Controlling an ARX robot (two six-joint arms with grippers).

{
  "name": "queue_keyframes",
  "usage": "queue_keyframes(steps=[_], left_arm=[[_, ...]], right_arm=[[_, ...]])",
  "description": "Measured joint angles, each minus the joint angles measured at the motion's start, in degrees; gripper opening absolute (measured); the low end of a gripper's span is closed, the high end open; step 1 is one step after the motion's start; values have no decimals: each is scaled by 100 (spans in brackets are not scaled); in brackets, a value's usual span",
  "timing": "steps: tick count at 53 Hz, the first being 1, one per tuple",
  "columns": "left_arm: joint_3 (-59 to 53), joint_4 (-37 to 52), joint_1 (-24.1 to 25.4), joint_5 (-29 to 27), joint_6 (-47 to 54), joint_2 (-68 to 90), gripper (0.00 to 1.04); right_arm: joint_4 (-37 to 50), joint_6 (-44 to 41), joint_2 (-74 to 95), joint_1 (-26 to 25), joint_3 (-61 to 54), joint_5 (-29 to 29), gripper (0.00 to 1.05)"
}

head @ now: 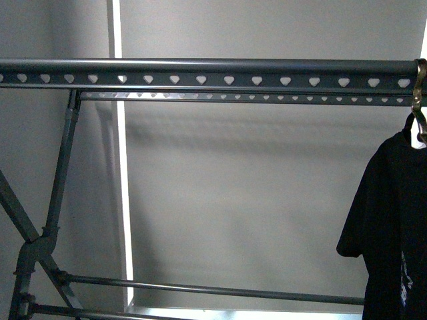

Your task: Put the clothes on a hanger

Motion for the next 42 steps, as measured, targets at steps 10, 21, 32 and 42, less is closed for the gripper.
queue_keyframes(steps=[10,21,32,42], left_arm=[[0,-444,0,-2,0,-452,4],[0,-844,0,0,0,-848,4],[2,-1923,0,0,2,-1810,4],[2,-1974,0,0,2,-1932,4]], right_arm=[[-1593,-717,-2291,542,-1886,890,61],[-1707,-815,-3088,693,-2509,931,15],[-1932,-837,-3569,695,-2758,933,2],[-2205,-837,-4019,695,-2911,933,2]])
